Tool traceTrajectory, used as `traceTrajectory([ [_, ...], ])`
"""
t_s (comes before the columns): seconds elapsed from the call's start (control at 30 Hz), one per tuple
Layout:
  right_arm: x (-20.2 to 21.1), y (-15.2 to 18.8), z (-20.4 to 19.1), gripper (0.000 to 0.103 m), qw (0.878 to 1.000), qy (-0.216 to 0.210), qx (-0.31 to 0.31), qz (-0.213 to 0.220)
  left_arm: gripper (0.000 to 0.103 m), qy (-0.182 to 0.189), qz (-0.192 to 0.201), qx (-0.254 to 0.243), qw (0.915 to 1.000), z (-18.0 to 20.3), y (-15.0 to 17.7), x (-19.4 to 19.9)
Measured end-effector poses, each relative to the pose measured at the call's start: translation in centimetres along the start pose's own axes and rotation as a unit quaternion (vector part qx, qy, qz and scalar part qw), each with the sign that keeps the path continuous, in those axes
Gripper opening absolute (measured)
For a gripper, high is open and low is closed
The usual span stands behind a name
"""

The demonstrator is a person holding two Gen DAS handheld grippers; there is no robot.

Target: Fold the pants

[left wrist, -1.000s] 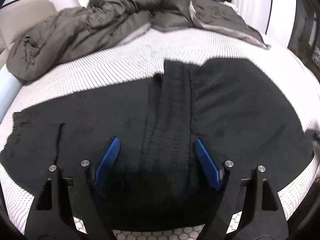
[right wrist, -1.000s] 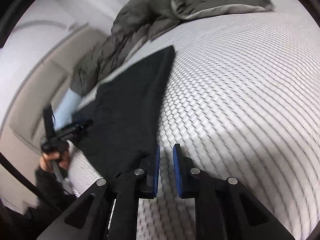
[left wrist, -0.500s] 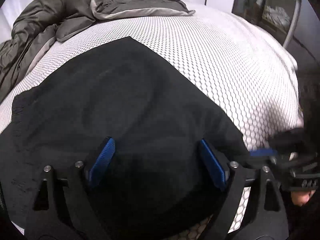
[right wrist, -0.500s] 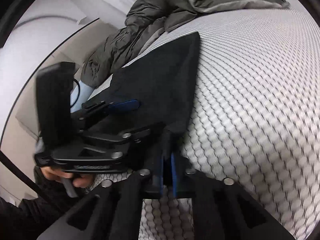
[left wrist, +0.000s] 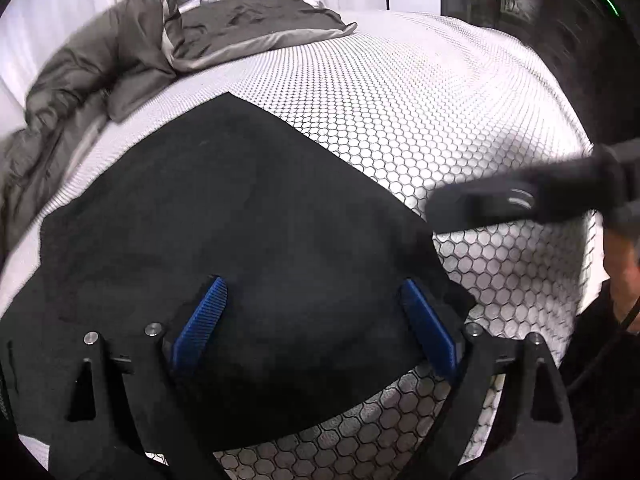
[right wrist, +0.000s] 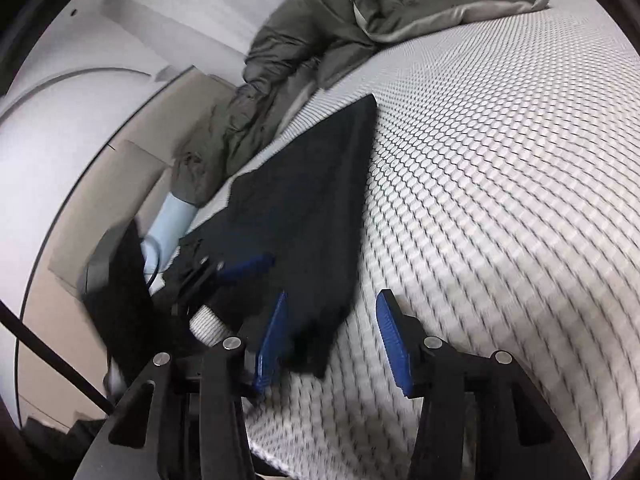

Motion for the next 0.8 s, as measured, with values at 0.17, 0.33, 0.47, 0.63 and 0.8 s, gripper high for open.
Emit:
traceTrajectory([
  [0.17,-3.8,-2.8,-0.6,0.021,0.998,0.032,0.031,-0.031,0.089,0.012,-0.012,0.008,0.9998,-0.2,0.7,0.0],
  [0.33,-3.9,-4.7,0.7,0.017,0.998,0.049,0.031,-0.029,0.089,0.11,-0.013,0.009,0.9938,-2.2,2.2,2.7],
  [0.47,-1.7,-5.4,1.5,0.069,1.0,0.02,-0.001,-0.003,0.094,0.072,0.049,0.118,0.9893,-12.0,4.0,6.3],
  [0.63,-4.2,-6.2,0.9,0.069,0.999,0.022,0.001,-0.026,0.093,-0.013,0.028,0.282,0.9591,-23.2,8.7,4.7],
  [0.8,-6.0,-8.3,-0.2,0.017,0.995,0.067,0.051,-0.047,0.092,-0.021,0.04,0.394,0.9182,-29.6,13.6,5.8],
])
Point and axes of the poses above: each gripper's, at about its wrist camera, not at the fingertips, and x roughly against the way its jaws point, z to its right, y to its underside, the point moved 6 cm from there along -x, roughly the way its jaws point, and after that the axes turned 9 degrees about -z, right-handed, at the moved point
